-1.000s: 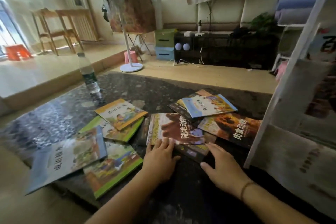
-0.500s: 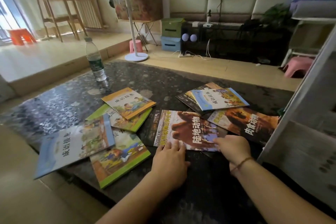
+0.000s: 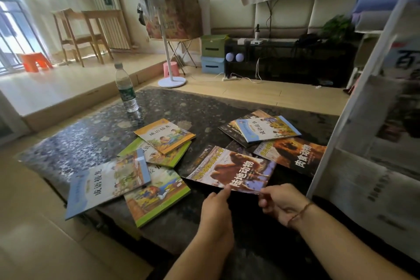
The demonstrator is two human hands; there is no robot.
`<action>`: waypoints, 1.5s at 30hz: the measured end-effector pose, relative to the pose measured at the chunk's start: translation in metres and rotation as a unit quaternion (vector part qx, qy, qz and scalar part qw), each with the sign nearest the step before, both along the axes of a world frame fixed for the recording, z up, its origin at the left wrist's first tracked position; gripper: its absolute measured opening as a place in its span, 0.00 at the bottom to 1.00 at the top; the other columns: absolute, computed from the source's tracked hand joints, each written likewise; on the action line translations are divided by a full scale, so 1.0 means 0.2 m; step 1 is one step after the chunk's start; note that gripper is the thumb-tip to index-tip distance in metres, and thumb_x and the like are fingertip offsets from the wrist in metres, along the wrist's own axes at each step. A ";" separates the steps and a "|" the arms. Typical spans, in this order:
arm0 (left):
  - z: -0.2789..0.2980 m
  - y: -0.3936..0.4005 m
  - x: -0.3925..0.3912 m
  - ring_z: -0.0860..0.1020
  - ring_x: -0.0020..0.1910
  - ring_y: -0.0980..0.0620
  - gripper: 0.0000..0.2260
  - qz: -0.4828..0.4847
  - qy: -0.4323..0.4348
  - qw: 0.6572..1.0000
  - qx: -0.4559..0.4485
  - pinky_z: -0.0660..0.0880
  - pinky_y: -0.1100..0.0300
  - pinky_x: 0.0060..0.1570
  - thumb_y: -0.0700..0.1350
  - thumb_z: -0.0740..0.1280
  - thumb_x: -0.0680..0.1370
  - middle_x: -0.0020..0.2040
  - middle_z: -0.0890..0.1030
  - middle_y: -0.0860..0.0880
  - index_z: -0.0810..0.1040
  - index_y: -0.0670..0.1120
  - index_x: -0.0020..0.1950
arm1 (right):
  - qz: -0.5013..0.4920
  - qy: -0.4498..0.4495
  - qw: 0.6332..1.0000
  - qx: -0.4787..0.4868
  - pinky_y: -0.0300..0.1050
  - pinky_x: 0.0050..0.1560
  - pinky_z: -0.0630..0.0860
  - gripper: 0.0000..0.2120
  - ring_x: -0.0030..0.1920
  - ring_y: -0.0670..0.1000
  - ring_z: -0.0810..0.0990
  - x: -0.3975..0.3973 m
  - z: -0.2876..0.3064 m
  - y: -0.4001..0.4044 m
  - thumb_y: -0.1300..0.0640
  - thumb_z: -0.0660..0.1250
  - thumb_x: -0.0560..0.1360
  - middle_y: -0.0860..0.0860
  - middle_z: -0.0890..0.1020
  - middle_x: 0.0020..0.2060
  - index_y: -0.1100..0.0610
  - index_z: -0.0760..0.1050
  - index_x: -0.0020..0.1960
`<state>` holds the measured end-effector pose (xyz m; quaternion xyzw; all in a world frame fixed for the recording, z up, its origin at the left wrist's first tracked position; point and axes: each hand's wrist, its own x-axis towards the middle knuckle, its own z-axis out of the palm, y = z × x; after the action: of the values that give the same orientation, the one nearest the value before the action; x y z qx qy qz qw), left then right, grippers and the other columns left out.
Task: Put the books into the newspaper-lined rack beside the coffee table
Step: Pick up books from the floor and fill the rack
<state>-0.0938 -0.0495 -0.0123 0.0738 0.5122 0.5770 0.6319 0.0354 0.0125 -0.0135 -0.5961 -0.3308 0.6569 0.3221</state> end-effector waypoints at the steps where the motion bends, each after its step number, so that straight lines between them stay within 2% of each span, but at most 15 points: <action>1: 0.03 -0.02 0.02 0.82 0.55 0.44 0.14 0.017 -0.038 0.999 -0.006 0.77 0.54 0.57 0.42 0.65 0.80 0.57 0.82 0.39 0.75 0.38 0.63 | -0.006 0.025 1.000 0.000 0.37 0.24 0.59 0.11 0.21 0.47 0.68 0.00 0.01 -0.08 0.70 0.56 0.79 0.54 0.73 0.25 0.64 0.74 0.42; 6: 0.11 -0.09 0.05 0.79 0.49 0.36 0.12 0.078 -0.059 0.995 -0.002 0.77 0.44 0.52 0.36 0.58 0.80 0.52 0.81 0.33 0.75 0.31 0.60 | -0.032 0.076 0.996 0.042 0.36 0.21 0.60 0.08 0.20 0.49 0.68 0.02 0.03 -0.45 0.69 0.59 0.79 0.55 0.73 0.23 0.67 0.74 0.42; 10: 0.12 -0.19 0.04 0.81 0.44 0.34 0.11 0.076 0.030 0.997 0.000 0.75 0.33 0.57 0.30 0.57 0.77 0.48 0.81 0.30 0.76 0.30 0.56 | -0.006 0.059 0.994 0.093 0.40 0.22 0.68 0.02 0.25 0.52 0.77 0.13 0.08 -0.58 0.67 0.65 0.76 0.59 0.81 0.30 0.66 0.76 0.46; 12: 0.15 -0.27 0.01 0.83 0.43 0.34 0.11 0.026 0.061 0.997 0.039 0.79 0.36 0.49 0.29 0.59 0.77 0.47 0.83 0.31 0.78 0.31 0.56 | -0.023 0.122 0.988 0.092 0.45 0.30 0.75 0.08 0.33 0.54 0.83 0.23 0.14 -0.57 0.58 0.65 0.77 0.59 0.84 0.37 0.64 0.79 0.49; 14: 0.17 -0.34 -0.03 0.84 0.39 0.37 0.11 -0.034 0.070 0.993 0.088 0.82 0.44 0.40 0.29 0.58 0.79 0.46 0.83 0.32 0.79 0.34 0.54 | -0.021 0.210 0.976 0.058 0.58 0.51 0.78 0.21 0.48 0.60 0.84 0.38 0.20 -0.53 0.45 0.64 0.77 0.62 0.84 0.48 0.64 0.78 0.56; 15: 0.19 -0.37 -0.05 0.84 0.40 0.38 0.11 -0.066 0.075 0.990 0.105 0.82 0.45 0.40 0.29 0.57 0.79 0.48 0.83 0.32 0.78 0.35 0.55 | -0.001 0.238 0.970 0.046 0.61 0.60 0.74 0.28 0.55 0.63 0.81 0.45 0.24 -0.50 0.39 0.65 0.75 0.64 0.82 0.54 0.64 0.77 0.59; 17: 0.24 -0.42 -0.05 0.83 0.45 0.37 0.11 -0.139 0.065 0.977 0.147 0.79 0.41 0.52 0.30 0.63 0.77 0.53 0.82 0.31 0.77 0.35 0.58 | 0.045 0.243 0.966 0.068 0.61 0.60 0.73 0.37 0.56 0.63 0.80 0.58 0.29 -0.46 0.33 0.67 0.70 0.64 0.79 0.59 0.64 0.77 0.63; 20: 0.26 -0.43 0.01 0.81 0.51 0.35 0.26 -0.223 0.053 0.958 0.170 0.68 0.35 0.65 0.38 0.80 0.62 0.57 0.79 0.29 0.79 0.32 0.57 | 0.092 0.140 0.977 0.131 0.55 0.49 0.79 0.25 0.50 0.60 0.83 0.68 0.37 -0.42 0.47 0.68 0.74 0.61 0.82 0.54 0.61 0.74 0.65; 22: 0.26 -0.42 0.07 0.79 0.54 0.33 0.33 -0.264 0.036 0.945 0.189 0.68 0.34 0.64 0.42 0.84 0.58 0.59 0.77 0.27 0.79 0.32 0.58 | 0.097 0.090 0.976 0.175 0.59 0.57 0.78 0.22 0.55 0.63 0.81 0.74 0.42 -0.41 0.61 0.69 0.74 0.62 0.82 0.55 0.62 0.72 0.66; 25: 0.26 -0.38 0.13 0.81 0.54 0.34 0.25 -0.276 0.003 0.938 0.208 0.78 0.42 0.56 0.38 0.77 0.66 0.59 0.78 0.28 0.79 0.33 0.60 | 0.074 0.104 0.972 0.195 0.63 0.62 0.74 0.26 0.58 0.66 0.79 0.82 0.46 -0.42 0.65 0.73 0.70 0.65 0.80 0.57 0.64 0.70 0.66; 30: 0.22 -0.33 0.26 0.84 0.48 0.40 0.17 -0.306 0.069 0.924 0.218 0.82 0.54 0.43 0.34 0.76 0.70 0.54 0.82 0.32 0.80 0.33 0.57 | -0.028 0.077 0.966 0.245 0.51 0.45 0.83 0.19 0.45 0.60 0.85 0.97 0.56 -0.50 0.69 0.69 0.68 0.65 0.83 0.49 0.65 0.74 0.59; 34: 0.19 -0.30 0.45 0.84 0.48 0.44 0.14 -0.334 0.142 0.901 0.239 0.81 0.58 0.45 0.27 0.72 0.71 0.51 0.84 0.35 0.81 0.34 0.56 | -0.060 0.006 0.956 0.286 0.48 0.45 0.83 0.15 0.46 0.58 0.85 1.16 0.70 -0.57 0.72 0.67 0.73 0.62 0.84 0.48 0.62 0.75 0.58; 38: 0.21 -0.27 0.67 0.84 0.45 0.48 0.16 -0.350 0.201 0.874 0.272 0.80 0.59 0.47 0.39 0.73 0.66 0.47 0.85 0.38 0.83 0.41 0.53 | -0.079 -0.080 0.943 0.313 0.52 0.53 0.81 0.19 0.52 0.55 0.84 1.36 0.87 -0.63 0.72 0.70 0.70 0.59 0.84 0.52 0.60 0.75 0.58; 41: 0.27 -0.22 0.83 0.84 0.43 0.51 0.10 -0.354 0.250 0.850 0.300 0.79 0.62 0.44 0.33 0.72 0.73 0.44 0.86 0.41 0.86 0.44 0.50 | -0.084 -0.222 0.892 0.386 0.51 0.54 0.81 0.28 0.54 0.51 0.83 1.48 1.04 -0.65 0.70 0.75 0.66 0.54 0.83 0.53 0.51 0.75 0.61; 45: 0.50 -0.12 1.04 0.85 0.44 0.51 0.09 -0.340 0.254 0.833 0.356 0.80 0.64 0.39 0.31 0.64 0.78 0.45 0.87 0.45 0.80 0.40 0.54 | -0.041 -0.494 0.726 0.477 0.44 0.57 0.77 0.33 0.53 0.46 0.79 1.56 1.38 -0.60 0.62 0.77 0.67 0.48 0.80 0.54 0.45 0.71 0.68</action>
<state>0.1149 -0.0725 0.0884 0.6071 0.3562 0.4290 0.5661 0.3483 -0.1071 0.2618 -0.6174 -0.6881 0.0112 0.3811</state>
